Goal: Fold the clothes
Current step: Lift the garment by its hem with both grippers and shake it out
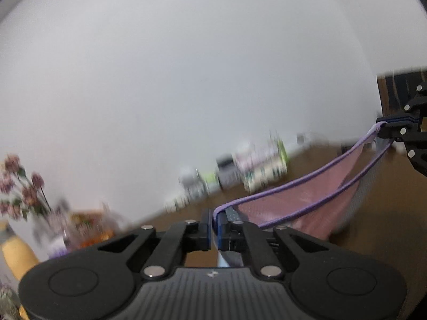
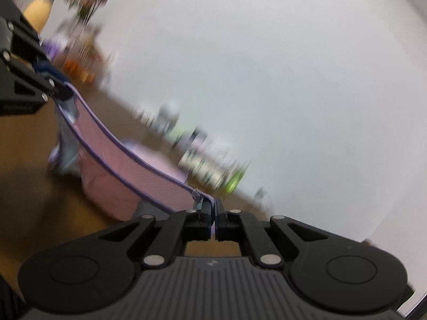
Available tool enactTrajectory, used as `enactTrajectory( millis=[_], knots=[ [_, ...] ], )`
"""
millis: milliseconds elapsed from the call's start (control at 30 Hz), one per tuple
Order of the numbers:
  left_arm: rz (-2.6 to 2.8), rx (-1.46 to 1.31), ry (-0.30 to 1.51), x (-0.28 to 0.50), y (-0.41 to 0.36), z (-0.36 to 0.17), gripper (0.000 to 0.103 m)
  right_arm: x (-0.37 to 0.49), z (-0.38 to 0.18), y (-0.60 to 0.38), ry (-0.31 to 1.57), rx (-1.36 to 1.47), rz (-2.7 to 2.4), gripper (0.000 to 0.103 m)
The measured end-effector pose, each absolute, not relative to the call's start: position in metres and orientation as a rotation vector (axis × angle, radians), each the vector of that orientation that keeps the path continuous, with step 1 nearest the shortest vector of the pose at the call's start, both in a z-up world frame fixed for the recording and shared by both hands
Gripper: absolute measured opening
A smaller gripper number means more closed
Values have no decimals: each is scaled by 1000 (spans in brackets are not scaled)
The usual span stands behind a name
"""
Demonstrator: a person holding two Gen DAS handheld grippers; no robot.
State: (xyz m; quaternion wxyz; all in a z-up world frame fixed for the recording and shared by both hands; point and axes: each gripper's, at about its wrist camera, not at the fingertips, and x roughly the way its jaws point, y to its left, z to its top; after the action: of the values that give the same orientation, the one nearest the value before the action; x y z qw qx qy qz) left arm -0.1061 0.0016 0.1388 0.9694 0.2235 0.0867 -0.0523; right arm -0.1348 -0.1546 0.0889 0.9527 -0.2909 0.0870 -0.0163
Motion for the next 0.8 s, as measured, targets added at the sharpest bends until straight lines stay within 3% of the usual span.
enactTrajectory(
  millis=[200,433,633,800],
  knots=[
    [-176,393,-11,-116,13,245,3,-153,177,-168,-39,-596,-56,1],
    [-220,391,-102,-104,21,354,3,-149,277,-179,-217,-623,-81,1],
    [-196,443,-40,-20,14,361,10,-79,317,-196,-132,-583,-20,1],
    [-140,495,8,65,2,340,5,24,295,-187,-28,-577,-37,1]
  ],
)
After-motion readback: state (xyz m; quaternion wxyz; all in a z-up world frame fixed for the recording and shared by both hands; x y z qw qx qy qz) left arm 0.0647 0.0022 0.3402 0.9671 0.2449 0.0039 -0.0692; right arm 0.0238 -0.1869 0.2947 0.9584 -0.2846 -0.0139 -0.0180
